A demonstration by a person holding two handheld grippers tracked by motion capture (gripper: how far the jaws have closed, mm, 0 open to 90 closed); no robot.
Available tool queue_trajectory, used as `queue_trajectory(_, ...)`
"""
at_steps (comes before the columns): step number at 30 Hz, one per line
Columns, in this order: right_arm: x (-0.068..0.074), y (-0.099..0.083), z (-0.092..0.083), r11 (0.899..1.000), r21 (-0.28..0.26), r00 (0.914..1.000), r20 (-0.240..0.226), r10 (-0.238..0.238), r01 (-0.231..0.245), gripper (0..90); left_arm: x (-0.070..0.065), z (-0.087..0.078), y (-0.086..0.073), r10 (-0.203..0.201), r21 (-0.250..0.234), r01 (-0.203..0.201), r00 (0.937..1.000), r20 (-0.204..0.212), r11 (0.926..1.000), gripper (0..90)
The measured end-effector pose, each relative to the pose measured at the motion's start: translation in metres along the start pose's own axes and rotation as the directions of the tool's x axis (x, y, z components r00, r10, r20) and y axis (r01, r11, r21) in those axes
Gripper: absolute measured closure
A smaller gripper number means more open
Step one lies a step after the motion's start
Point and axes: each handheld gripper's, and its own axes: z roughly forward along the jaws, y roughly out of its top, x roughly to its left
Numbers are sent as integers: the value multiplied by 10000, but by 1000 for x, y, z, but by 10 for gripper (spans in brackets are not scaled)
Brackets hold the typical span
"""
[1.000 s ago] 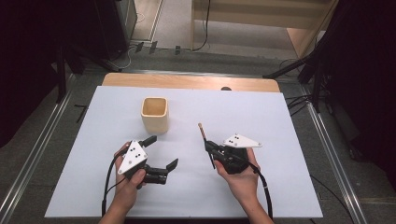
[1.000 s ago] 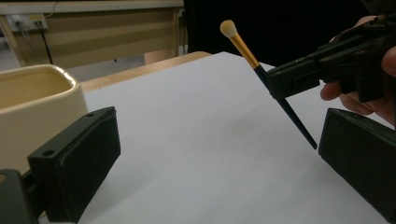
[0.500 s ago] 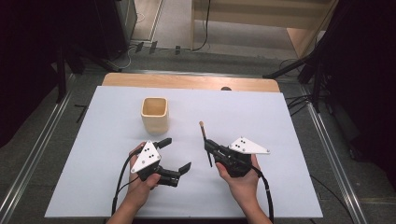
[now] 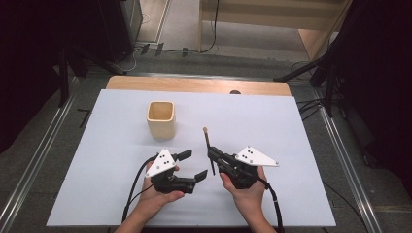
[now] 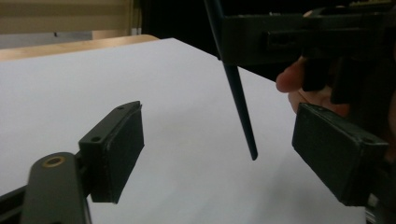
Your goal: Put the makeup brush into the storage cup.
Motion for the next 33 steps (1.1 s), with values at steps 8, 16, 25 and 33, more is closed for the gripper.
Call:
queue_trajectory(8, 6, -2, 2, 9999, -68, 9994, -331, 72, -74, 843, -8, 7, -2, -67, 174, 64, 9998, 182, 9998, 367)
queue_trajectory(16, 11, -3, 3, 9999, -146, 9986, -527, 73, -81, 843, -7, 9, -2, -458, 255, 446, 9978, 480, 9987, 479)
queue_trajectory(25, 17, -4, 4, 9996, -281, 9980, -626, -57, 40, 843, 2, 7, -1, -1115, 193, 1102, 9900, 867, 9937, 598)
queue_trajectory(33, 19, -5, 5, 9996, -285, 9977, -673, -108, 89, 843, 3, 6, 0, -1245, 242, 1224, 9844, 1241, 9922, 809)
